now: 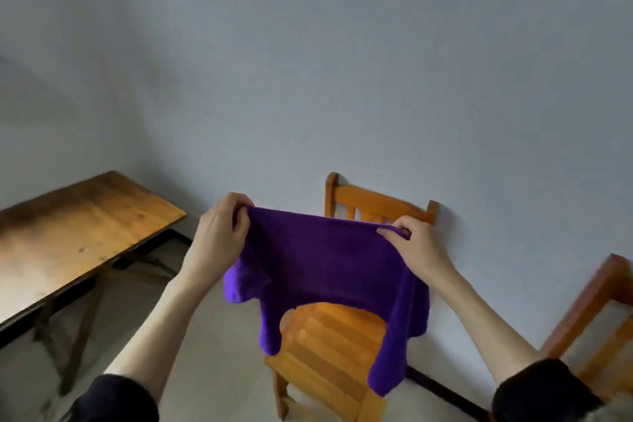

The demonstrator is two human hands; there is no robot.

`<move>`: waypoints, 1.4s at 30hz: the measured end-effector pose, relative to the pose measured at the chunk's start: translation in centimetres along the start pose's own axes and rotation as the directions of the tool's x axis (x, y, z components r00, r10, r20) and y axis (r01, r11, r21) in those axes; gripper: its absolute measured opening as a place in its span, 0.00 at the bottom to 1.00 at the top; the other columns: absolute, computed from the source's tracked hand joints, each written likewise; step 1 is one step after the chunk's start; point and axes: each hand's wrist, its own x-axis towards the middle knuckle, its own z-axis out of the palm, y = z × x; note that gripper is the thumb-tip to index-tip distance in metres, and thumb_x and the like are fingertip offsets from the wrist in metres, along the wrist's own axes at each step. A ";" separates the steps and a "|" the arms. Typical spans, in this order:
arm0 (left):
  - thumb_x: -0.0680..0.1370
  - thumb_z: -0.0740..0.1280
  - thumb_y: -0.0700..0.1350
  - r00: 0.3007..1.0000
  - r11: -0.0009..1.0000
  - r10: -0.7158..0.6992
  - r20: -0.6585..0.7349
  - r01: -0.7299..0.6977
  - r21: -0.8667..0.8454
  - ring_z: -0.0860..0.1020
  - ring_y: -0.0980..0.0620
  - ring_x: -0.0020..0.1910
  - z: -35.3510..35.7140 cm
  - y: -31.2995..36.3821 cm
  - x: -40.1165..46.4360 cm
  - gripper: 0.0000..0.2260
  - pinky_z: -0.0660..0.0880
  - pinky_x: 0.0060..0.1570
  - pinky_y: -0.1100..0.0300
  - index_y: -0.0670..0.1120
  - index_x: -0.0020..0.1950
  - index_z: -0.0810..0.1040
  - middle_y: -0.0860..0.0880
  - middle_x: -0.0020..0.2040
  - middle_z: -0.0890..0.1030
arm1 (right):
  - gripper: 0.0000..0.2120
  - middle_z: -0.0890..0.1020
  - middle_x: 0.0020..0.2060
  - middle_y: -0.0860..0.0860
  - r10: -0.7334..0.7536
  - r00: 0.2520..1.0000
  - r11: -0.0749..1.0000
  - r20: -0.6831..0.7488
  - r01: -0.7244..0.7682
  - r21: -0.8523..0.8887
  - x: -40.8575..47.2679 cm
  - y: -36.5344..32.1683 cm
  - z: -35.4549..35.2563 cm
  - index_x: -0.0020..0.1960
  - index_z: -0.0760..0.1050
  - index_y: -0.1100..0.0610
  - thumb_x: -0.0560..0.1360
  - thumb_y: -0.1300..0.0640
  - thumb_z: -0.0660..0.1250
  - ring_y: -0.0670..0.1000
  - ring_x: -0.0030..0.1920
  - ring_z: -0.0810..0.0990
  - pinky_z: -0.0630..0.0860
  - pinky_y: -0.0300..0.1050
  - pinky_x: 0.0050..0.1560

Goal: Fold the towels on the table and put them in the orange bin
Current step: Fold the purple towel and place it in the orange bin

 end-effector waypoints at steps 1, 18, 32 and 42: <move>0.77 0.61 0.36 0.999 0.999 -0.025 -0.037 0.027 0.040 0.71 0.54 0.40 -1.8 -1.7 -0.2 0.06 0.60 0.40 0.68 0.45 0.48 0.75 0.53 0.41 0.75 | 0.08 0.78 0.35 0.46 -0.035 0.999 0.999 0.028 0.035 0.003 0.9 -1.4 1.7 0.41 0.75 0.54 0.76 0.51 0.66 0.45 0.37 0.76 0.69 0.33 0.32; 0.77 0.60 0.34 0.762 0.791 -0.287 -0.580 0.530 0.305 0.71 0.51 0.40 -23.7 -23.6 -2.0 0.08 0.64 0.45 0.62 0.43 0.49 0.77 0.51 0.41 0.75 | 0.16 0.76 0.29 0.47 -0.442 0.740 0.892 0.507 0.303 0.335 13.3 -20.8 30.4 0.33 0.71 0.53 0.69 0.43 0.71 0.45 0.30 0.73 0.67 0.37 0.30; 0.77 0.60 0.34 0.599 0.644 -0.355 -0.718 0.713 0.277 0.72 0.52 0.43 -26.9 -38.2 0.9 0.07 0.65 0.48 0.63 0.41 0.49 0.77 0.45 0.45 0.78 | 0.13 0.75 0.25 0.43 -0.485 0.689 0.873 0.538 0.350 0.338 24.0 -27.8 48.5 0.31 0.73 0.49 0.72 0.50 0.70 0.42 0.28 0.73 0.66 0.31 0.26; 0.77 0.61 0.32 0.625 0.604 -0.532 -0.571 0.753 0.261 0.76 0.45 0.47 -27.1 -54.9 3.3 0.08 0.66 0.49 0.62 0.40 0.49 0.78 0.43 0.46 0.79 | 0.13 0.78 0.29 0.47 -0.398 0.733 0.917 0.551 0.310 0.250 31.4 -31.5 62.8 0.32 0.74 0.53 0.73 0.50 0.70 0.48 0.33 0.74 0.67 0.41 0.32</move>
